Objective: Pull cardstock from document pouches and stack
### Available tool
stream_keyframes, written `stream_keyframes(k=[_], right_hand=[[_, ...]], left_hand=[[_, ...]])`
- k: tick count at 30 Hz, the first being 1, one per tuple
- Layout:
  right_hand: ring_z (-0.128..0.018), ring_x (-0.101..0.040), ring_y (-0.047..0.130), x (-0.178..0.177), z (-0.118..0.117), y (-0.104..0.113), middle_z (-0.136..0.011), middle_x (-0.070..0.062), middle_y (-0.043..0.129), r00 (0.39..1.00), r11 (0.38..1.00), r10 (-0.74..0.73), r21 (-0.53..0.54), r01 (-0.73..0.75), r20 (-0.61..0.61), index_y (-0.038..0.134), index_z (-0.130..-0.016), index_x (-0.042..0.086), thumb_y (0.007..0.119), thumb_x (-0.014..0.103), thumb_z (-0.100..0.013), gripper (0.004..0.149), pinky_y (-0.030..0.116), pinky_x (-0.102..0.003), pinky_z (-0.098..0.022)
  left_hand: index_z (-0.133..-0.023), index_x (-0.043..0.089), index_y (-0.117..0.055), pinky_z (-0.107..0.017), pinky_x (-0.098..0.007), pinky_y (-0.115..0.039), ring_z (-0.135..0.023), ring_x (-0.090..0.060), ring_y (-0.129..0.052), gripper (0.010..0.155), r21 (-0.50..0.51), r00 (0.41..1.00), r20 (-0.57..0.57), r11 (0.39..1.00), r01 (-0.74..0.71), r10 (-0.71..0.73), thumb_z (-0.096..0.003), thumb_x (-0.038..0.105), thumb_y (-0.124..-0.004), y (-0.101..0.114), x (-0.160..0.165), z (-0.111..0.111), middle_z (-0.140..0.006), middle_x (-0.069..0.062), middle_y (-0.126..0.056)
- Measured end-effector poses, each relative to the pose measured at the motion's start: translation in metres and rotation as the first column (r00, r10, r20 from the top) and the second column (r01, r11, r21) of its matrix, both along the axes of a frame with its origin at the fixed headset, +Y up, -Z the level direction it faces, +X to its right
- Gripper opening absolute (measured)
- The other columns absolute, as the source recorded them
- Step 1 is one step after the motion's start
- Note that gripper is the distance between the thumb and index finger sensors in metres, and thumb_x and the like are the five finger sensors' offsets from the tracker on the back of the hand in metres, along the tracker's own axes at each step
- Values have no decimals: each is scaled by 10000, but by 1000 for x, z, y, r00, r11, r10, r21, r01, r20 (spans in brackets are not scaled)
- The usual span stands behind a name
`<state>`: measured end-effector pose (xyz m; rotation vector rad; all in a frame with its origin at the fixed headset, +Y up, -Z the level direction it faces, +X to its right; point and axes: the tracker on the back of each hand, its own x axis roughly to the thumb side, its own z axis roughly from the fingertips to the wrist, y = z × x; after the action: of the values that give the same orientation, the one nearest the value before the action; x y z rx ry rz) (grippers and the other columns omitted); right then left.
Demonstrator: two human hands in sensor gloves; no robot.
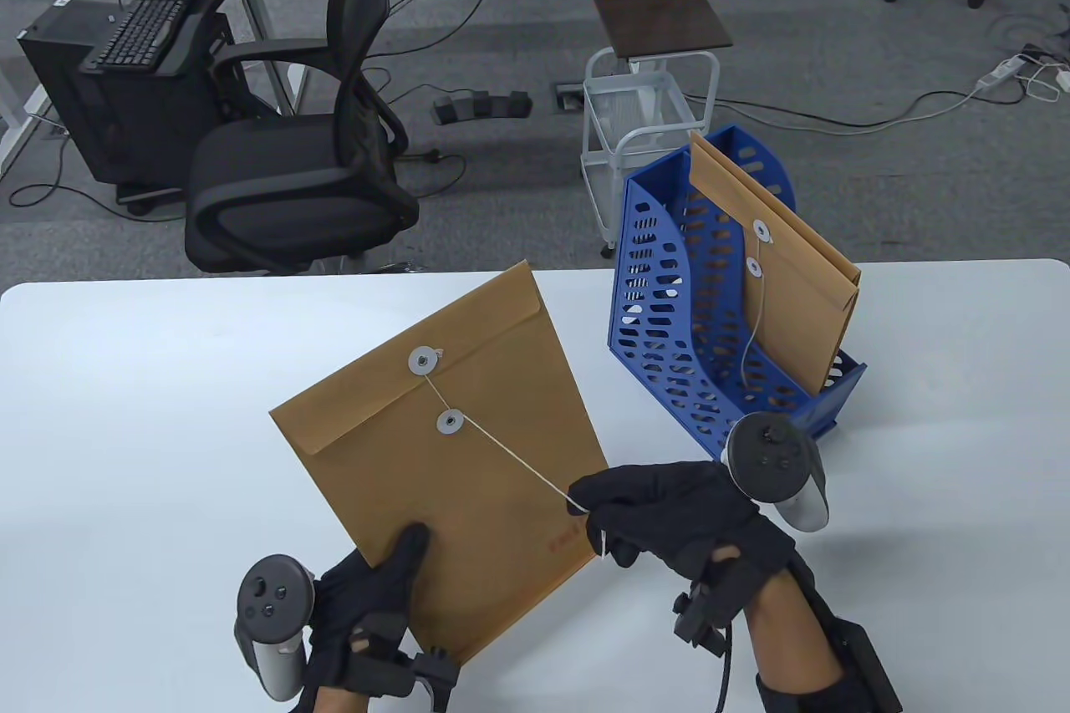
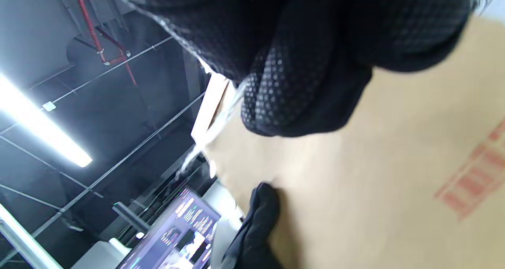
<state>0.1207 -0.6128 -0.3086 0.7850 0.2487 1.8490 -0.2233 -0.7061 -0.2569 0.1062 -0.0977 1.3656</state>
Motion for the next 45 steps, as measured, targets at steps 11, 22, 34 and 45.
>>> stream_keyframes(k=[11, 22, 34, 45], right_hand=[[-350, -207, 1050, -16, 10, 8, -599, -45, 1071, 942, 950, -313, -53, 309, -123, 900, -856, 174, 892, 271, -496, 373, 873, -404, -287], [-360, -207, 1045, -6, 11, 15, -609, -46, 1062, 879, 883, -468, -69, 463, -87, 835, -909, 204, 877, 266, -506, 410, 870, -405, -293], [-350, -207, 1045, -31, 27, 19, -596, -49, 1064, 972, 973, -222, 52, 227, -81, 841, -899, 234, 880, 268, -504, 398, 870, -406, -287], [-339, -213, 1047, -54, 31, 3, -583, -53, 1071, 989, 999, -6, 44, 12, -147, 896, -863, 204, 887, 264, -493, 376, 870, -411, -280]], left_hand=[[-854, 278, -906, -479, -386, -907, -529, -150, -1100, 479, -55, 996, 61, 996, 66, -62, -485, 528, -728, -5, 9, -3, -715, 26, -1095], [-854, 284, -906, -476, -384, -906, -525, -149, -1100, 478, -60, 964, 181, 977, 207, -193, -484, 531, -730, -10, 33, -3, -712, 30, -1096], [-861, 288, -897, -477, -380, -908, -528, -147, -1101, 481, -82, 970, 151, 975, 207, -193, -486, 533, -722, -12, 32, -3, -719, 33, -1091], [-866, 284, -892, -480, -381, -907, -533, -148, -1101, 484, -96, 999, -22, 995, -36, 34, -488, 531, -719, -11, 4, -2, -727, 28, -1086]])
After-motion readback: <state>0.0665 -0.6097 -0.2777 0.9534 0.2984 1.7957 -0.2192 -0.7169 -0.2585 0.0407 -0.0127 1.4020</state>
